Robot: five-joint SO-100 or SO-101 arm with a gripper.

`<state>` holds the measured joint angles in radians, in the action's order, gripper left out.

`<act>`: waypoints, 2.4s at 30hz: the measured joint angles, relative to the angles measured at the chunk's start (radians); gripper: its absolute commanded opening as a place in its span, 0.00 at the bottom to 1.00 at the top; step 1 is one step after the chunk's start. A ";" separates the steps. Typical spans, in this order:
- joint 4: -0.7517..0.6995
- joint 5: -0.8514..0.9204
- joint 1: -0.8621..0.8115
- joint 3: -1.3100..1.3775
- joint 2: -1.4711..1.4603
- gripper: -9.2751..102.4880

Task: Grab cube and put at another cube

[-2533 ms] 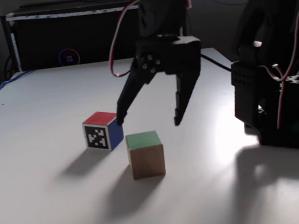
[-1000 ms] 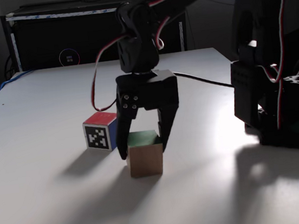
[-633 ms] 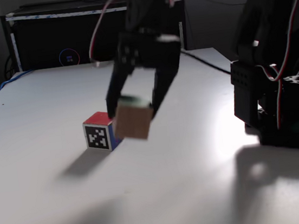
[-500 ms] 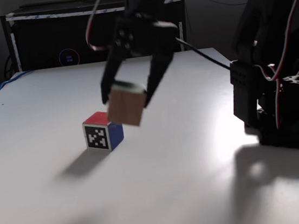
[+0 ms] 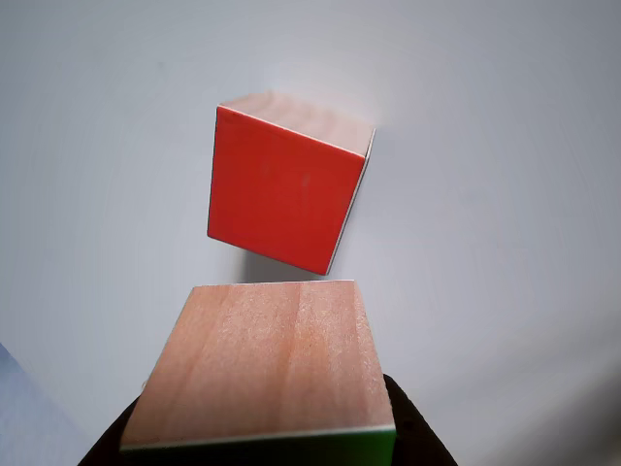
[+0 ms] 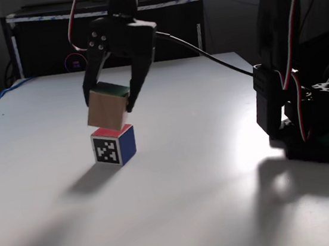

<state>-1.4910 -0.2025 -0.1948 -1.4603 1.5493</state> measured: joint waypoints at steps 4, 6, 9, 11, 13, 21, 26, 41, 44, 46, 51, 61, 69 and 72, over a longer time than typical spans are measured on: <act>-0.006 0.003 -0.040 0.041 -0.057 0.24; -0.008 0.011 -0.066 0.060 -0.077 0.24; -0.008 0.023 -0.087 0.074 -0.103 0.24; -0.008 0.032 -0.101 0.077 -0.115 0.24; -0.008 0.040 -0.124 0.077 -0.126 0.24; -0.008 0.049 -0.150 0.077 -0.152 0.24; -0.008 0.049 -0.147 0.077 -0.152 0.27; -0.060 0.021 -0.106 0.089 -0.196 0.51; -0.094 0.012 -0.112 0.123 -0.198 0.52; -0.115 0.002 -0.106 0.161 -0.198 0.53; -0.210 -0.005 -0.074 0.206 -0.115 0.55; -0.311 0.037 0.199 -0.156 0.615 0.53; -0.044 0.166 0.137 -0.730 1.417 0.43; 0.072 0.201 0.081 -0.969 1.598 0.35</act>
<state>-1.4189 -0.0015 -0.1135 -2.4298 3.1477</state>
